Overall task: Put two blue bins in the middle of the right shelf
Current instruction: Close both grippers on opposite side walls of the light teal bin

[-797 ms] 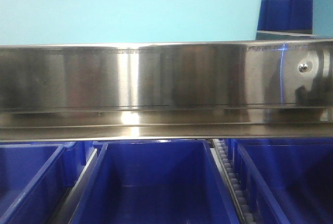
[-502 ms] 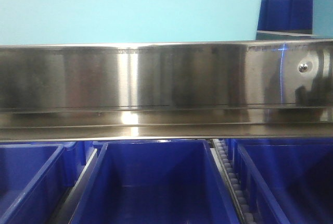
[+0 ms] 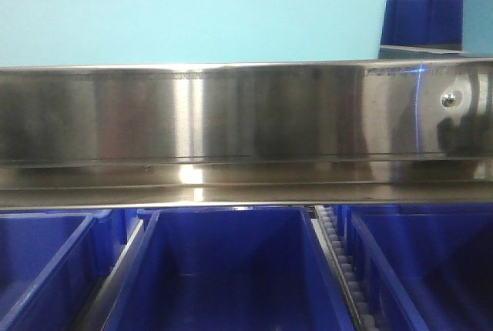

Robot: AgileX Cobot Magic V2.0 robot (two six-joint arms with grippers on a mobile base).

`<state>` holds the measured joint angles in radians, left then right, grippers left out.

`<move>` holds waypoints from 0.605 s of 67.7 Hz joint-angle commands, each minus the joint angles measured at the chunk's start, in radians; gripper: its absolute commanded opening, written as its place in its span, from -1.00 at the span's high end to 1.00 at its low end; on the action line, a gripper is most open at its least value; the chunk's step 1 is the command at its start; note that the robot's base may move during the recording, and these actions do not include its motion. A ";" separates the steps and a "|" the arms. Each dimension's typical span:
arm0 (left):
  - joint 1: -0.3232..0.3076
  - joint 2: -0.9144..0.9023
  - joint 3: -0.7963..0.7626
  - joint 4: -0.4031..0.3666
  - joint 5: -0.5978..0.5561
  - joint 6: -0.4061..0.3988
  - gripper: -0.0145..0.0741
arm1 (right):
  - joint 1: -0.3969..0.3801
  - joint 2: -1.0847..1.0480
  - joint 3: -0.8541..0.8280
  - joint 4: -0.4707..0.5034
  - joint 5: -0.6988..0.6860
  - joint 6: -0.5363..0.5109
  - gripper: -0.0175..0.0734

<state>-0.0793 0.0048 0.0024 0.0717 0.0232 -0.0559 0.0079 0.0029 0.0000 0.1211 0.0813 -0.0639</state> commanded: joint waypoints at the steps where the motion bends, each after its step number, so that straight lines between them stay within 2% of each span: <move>1: 0.004 -0.005 -0.002 0.003 -0.059 -0.001 0.92 | 0.003 -0.003 0.000 0.006 -0.063 -0.008 0.97; 9: 0.004 -0.005 -0.002 0.003 -0.096 -0.001 0.92 | 0.003 -0.003 0.000 0.006 -0.125 -0.008 0.97; 16: 0.004 -0.005 -0.002 -0.011 -0.220 -0.001 0.92 | 0.003 -0.003 0.000 0.006 -0.225 -0.006 0.97; 21: 0.004 -0.005 -0.002 -0.028 -0.261 -0.001 0.92 | 0.003 -0.003 -0.036 0.006 -0.214 -0.006 0.97; 24: 0.004 -0.005 -0.040 -0.031 -0.234 -0.001 0.92 | 0.003 -0.003 -0.091 0.006 -0.174 -0.006 0.97; 32: 0.004 -0.005 -0.198 -0.031 -0.075 -0.001 0.90 | 0.003 -0.003 -0.257 0.006 0.001 -0.006 0.97; 41: 0.004 0.057 -0.386 -0.031 0.109 -0.001 0.61 | 0.003 0.070 -0.430 0.006 0.149 -0.006 0.95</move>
<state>-0.0793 0.0197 -0.2834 0.0465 0.0279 -0.0559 0.0079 0.0240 -0.3432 0.1211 0.1445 -0.0639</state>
